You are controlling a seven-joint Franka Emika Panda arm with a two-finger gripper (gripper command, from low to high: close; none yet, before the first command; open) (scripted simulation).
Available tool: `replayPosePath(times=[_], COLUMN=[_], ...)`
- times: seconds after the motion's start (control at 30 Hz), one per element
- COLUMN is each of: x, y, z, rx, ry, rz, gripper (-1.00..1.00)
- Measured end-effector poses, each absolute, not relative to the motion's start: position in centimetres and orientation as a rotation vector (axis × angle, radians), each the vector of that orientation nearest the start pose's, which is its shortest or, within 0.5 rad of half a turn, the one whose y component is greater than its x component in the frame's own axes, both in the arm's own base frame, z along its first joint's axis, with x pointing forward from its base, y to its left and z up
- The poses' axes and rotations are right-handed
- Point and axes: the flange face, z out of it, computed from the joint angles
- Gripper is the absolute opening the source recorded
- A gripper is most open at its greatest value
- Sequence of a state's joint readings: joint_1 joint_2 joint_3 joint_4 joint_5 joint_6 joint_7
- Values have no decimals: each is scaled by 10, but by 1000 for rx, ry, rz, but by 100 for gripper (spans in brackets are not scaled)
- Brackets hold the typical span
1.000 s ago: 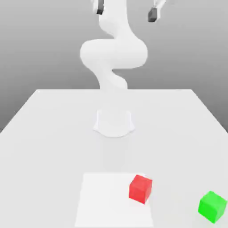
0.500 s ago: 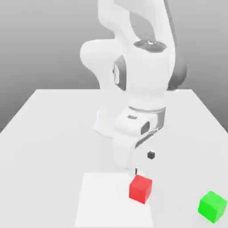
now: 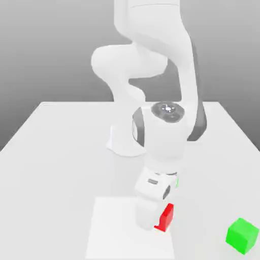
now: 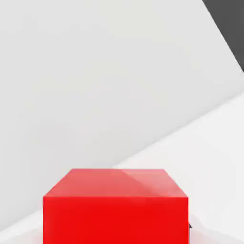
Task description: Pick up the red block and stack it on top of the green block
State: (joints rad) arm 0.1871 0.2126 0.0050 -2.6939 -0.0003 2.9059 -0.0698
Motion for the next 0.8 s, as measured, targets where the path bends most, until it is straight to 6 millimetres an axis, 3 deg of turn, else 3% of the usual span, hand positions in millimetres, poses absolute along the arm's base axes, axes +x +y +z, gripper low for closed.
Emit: replayPosePath(times=[0.13,0.17,0.4,0.57,0.63,0.73,0.77,0.8], x=[397,400,434,445,446,446,446,446], y=[79,88,174,246,263,268,269,269], z=[202,207,229,243,232,192,184,184], rx=[-3114,-3112,-3108,-3112,-3113,-3114,-3114,-3114], ry=[-413,-420,-415,-412,-412,-412,-412,-412], rz=[2,2,3,3,2,2,2,2], gripper=[-100,-100,-100,-100,-100,-100,100,100])
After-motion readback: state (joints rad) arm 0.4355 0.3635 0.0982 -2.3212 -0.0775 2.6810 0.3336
